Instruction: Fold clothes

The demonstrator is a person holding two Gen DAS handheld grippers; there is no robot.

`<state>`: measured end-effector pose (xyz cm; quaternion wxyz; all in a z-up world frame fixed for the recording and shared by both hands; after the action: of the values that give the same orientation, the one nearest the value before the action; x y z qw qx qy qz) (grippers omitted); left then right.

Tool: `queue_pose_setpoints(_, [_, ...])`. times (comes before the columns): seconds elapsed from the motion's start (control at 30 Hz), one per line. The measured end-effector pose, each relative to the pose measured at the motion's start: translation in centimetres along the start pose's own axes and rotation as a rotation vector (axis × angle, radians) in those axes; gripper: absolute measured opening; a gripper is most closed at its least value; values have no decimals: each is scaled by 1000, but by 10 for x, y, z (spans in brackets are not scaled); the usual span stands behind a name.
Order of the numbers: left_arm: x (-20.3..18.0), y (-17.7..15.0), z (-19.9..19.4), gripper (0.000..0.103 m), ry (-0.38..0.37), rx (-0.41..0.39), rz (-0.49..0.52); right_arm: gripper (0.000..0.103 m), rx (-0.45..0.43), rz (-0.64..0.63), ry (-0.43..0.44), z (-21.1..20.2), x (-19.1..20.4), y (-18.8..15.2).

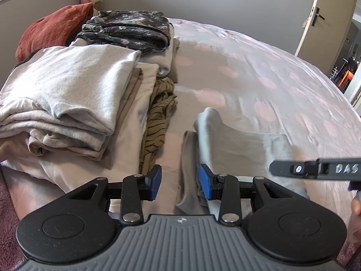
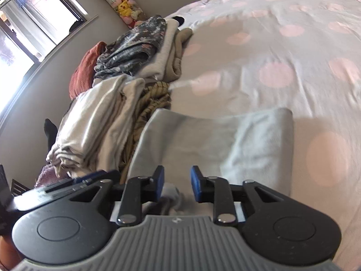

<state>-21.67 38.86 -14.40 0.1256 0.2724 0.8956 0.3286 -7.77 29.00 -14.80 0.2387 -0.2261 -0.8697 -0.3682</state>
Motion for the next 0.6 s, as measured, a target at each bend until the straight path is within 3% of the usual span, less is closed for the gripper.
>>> queue_pose_setpoints(0.07, [-3,-1,-2,34,5,0,9,24,12,7,0,2,-3,-9])
queue_pose_setpoints(0.27, [9,-8,-6,34,33,17,-17,22,93,-30,116,31,34,-41])
queue_pose_setpoints(0.47, [23,-14,-4,34,52,37,-54,20,144,-40,93,68,38,-59])
queue_pose_setpoints(0.6, [20,-17,0,34,43,47,-49,18,134,-55,92,60,37,-57])
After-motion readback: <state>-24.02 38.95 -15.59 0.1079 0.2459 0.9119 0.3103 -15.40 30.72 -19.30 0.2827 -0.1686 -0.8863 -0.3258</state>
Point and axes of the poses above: each gripper's, at about its wrist camera, not at the fingertips, and z roughly the way its jaws point, x to its left, y to its top, the point moved 8 cm from there along z, roughly the way its jaws point, and after that the axes turned 6 degrees about y, right-handed, at the moved point
